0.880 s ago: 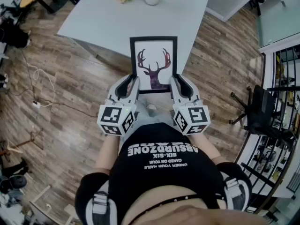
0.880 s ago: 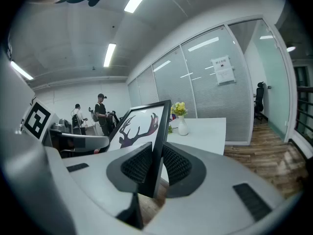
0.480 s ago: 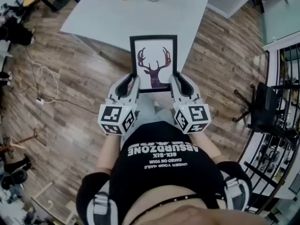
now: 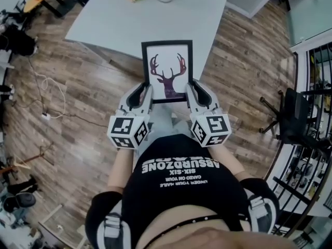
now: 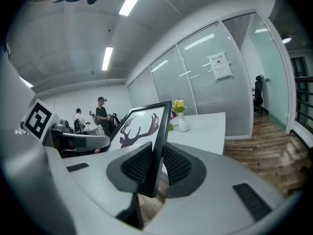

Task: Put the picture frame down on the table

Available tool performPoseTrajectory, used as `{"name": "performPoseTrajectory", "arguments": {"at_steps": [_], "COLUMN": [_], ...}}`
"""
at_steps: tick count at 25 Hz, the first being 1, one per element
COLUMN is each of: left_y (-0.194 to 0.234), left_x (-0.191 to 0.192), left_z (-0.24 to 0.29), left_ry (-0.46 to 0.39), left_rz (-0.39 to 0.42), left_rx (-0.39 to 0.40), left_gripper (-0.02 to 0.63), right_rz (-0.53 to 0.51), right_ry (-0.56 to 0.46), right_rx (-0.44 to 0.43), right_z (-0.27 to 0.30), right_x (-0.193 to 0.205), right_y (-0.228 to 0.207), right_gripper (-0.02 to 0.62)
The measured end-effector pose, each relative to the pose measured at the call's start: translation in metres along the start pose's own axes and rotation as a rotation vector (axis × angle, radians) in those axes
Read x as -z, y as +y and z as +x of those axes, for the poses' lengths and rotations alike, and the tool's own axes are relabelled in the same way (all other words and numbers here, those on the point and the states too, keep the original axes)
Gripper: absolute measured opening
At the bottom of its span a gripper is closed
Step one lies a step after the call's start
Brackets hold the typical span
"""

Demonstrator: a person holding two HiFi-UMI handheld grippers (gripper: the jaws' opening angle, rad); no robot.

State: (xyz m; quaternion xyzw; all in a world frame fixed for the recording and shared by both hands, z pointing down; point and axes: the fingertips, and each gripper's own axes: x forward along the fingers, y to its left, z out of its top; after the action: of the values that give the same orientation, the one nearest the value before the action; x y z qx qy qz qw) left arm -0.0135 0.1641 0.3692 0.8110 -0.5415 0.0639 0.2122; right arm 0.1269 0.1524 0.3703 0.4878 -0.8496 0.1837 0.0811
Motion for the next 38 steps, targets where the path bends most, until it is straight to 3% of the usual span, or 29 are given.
{"name": "performPoseTrajectory", "arguments": {"at_steps": [8, 38], "left_y": [0.010, 0.131], "left_x": [0.005, -0.006], "left_z": [0.026, 0.175], "left_ry": [0.031, 0.210], "left_rz": [-0.029, -0.109], "left_rx": [0.013, 0.034], "left_gripper": [0.095, 0.095], "right_rz": [-0.007, 0.010], "right_ry": [0.033, 0.230], "right_rx": [0.017, 0.059], "right_z": [0.020, 0.202], "right_x": [0.002, -0.001], "right_y": [-0.015, -0.061], "right_gripper": [0.083, 0.086]}}
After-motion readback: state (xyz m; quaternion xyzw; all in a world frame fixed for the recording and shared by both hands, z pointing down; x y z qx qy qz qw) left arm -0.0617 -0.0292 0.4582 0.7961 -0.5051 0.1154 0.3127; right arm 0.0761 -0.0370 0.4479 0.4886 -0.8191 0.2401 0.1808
